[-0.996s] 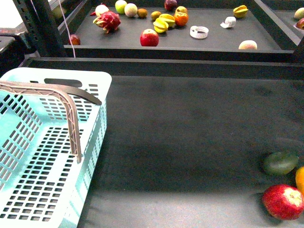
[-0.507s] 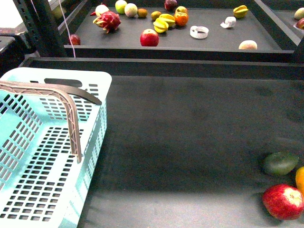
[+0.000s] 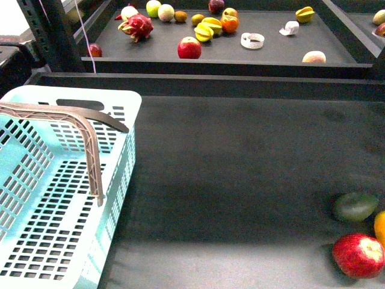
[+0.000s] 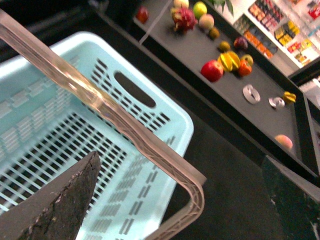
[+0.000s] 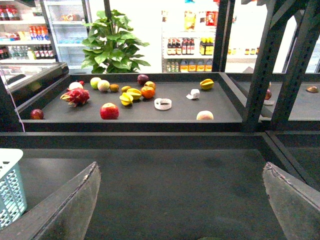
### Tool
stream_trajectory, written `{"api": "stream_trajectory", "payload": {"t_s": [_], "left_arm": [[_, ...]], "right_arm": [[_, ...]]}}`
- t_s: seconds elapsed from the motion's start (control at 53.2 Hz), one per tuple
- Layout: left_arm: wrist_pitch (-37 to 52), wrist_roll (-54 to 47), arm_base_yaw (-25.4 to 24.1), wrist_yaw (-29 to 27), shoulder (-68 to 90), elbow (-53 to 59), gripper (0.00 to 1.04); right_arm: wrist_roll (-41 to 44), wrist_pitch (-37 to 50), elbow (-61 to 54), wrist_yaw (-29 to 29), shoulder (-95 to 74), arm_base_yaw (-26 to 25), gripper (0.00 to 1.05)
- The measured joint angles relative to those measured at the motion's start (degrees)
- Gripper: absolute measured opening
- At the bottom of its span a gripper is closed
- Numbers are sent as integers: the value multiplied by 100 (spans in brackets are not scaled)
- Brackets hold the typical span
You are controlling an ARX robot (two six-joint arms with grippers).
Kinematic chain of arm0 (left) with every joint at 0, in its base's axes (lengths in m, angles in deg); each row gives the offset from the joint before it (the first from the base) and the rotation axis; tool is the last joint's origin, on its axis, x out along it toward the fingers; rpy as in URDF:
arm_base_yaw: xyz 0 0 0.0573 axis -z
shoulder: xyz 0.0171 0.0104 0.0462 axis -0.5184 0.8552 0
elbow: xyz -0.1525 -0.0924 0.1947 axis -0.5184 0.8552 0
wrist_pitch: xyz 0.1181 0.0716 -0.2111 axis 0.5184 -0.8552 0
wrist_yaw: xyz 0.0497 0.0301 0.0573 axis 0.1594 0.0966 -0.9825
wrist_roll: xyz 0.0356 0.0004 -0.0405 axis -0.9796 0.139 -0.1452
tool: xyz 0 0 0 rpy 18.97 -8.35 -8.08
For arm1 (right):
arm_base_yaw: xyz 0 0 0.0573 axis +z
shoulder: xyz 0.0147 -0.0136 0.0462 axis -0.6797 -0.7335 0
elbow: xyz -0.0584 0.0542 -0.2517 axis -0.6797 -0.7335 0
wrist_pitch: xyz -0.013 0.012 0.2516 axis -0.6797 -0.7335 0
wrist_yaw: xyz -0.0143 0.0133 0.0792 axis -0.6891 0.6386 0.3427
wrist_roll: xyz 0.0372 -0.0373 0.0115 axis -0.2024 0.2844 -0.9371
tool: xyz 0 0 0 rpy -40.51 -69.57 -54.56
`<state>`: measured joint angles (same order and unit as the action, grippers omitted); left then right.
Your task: Pick mango with right arm and hold basket with left
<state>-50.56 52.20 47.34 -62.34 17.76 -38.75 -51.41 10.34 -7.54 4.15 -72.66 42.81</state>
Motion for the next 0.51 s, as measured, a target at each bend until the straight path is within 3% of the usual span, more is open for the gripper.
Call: {"api": "stream_trajectory", "payload": {"t_s": [0.207, 0.507], "left_arm": [[221, 1121, 13, 479, 2481, -1178, 96], [81, 1871, -321, 623, 3604, -1947, 96]], "right_arm": [[0, 0, 0, 0, 0, 0, 97], [0, 0, 0, 0, 0, -2, 97]]}}
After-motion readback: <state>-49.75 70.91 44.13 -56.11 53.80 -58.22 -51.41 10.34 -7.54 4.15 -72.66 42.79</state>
